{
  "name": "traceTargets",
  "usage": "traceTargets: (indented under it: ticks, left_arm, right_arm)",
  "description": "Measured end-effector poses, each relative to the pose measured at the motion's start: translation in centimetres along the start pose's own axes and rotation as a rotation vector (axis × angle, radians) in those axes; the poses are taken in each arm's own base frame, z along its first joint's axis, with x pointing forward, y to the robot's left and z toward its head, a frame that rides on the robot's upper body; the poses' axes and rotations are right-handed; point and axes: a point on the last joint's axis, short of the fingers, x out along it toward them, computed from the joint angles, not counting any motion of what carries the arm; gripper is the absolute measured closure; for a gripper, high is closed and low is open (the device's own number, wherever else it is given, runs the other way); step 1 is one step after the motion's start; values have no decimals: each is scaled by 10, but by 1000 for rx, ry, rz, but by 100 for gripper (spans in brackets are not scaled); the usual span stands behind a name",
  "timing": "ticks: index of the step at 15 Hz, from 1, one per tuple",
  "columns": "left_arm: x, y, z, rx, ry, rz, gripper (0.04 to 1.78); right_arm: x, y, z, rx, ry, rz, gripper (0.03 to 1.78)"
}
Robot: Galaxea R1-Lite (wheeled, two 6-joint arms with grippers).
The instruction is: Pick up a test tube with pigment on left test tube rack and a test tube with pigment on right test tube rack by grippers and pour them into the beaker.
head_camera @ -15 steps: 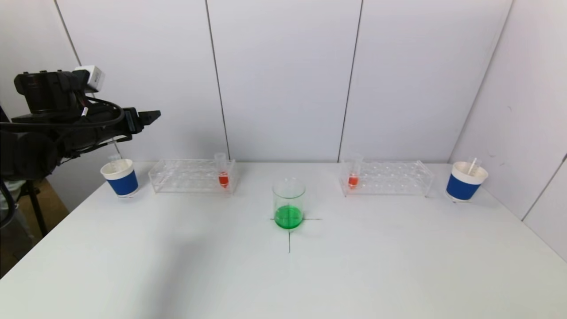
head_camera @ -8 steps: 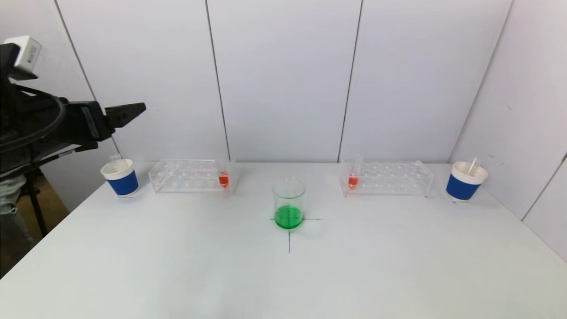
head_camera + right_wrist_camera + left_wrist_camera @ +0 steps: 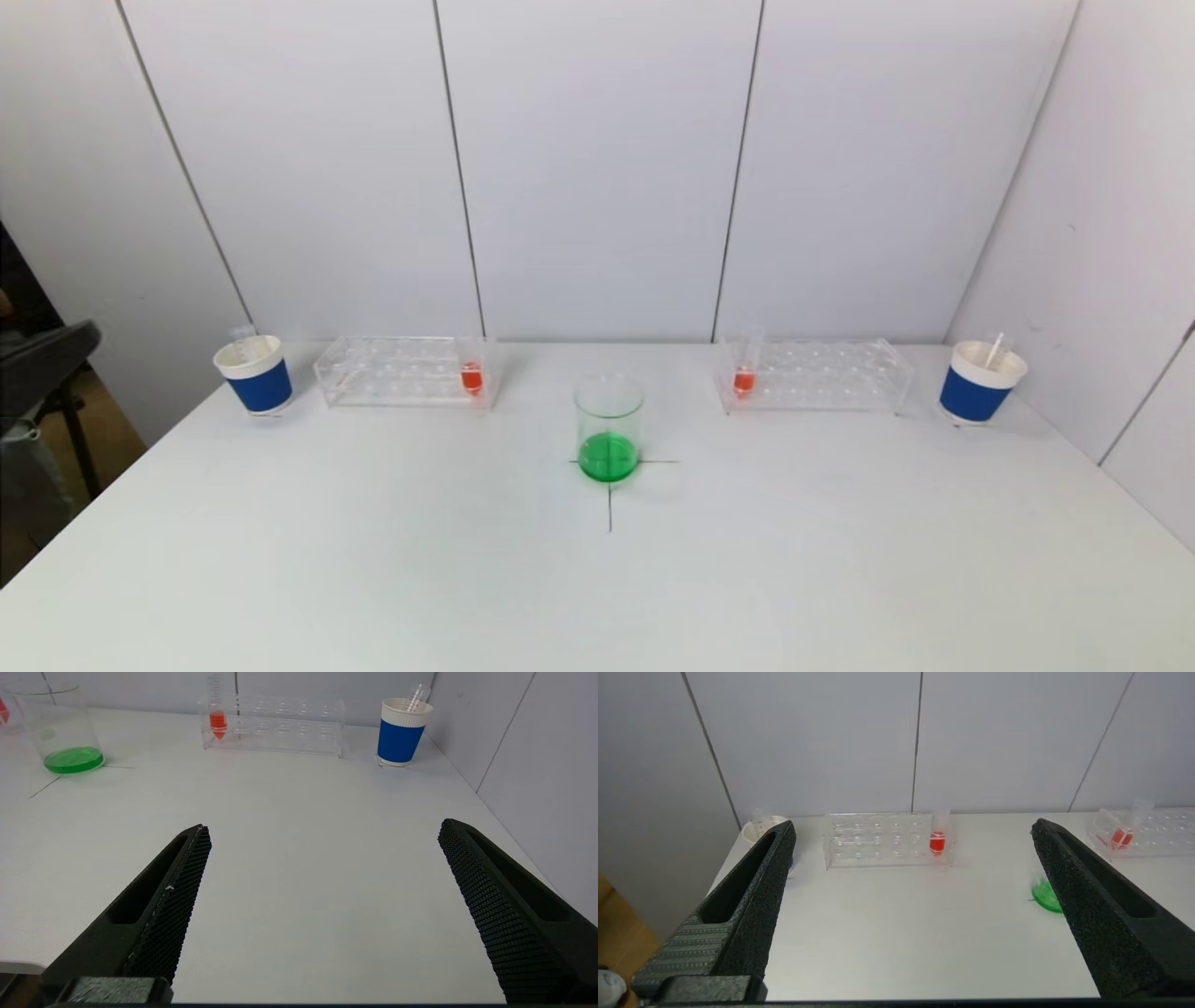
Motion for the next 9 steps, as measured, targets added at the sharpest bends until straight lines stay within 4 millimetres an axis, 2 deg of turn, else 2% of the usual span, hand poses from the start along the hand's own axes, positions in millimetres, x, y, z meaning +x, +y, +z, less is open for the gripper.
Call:
traceTargets:
  ticks: [2,4,9]
  left_arm:
    - [-36,-1,-18,7,8,34,6]
    - [-59,-1,-38,18,25,51,6]
    - [-94,-1,-82,36,23,59,6]
  right_arm:
    - [0,0,0,0,0,0,4]
    - [0,0,0,0,0,0,4]
    - [0,0,0,0,0,1,4]
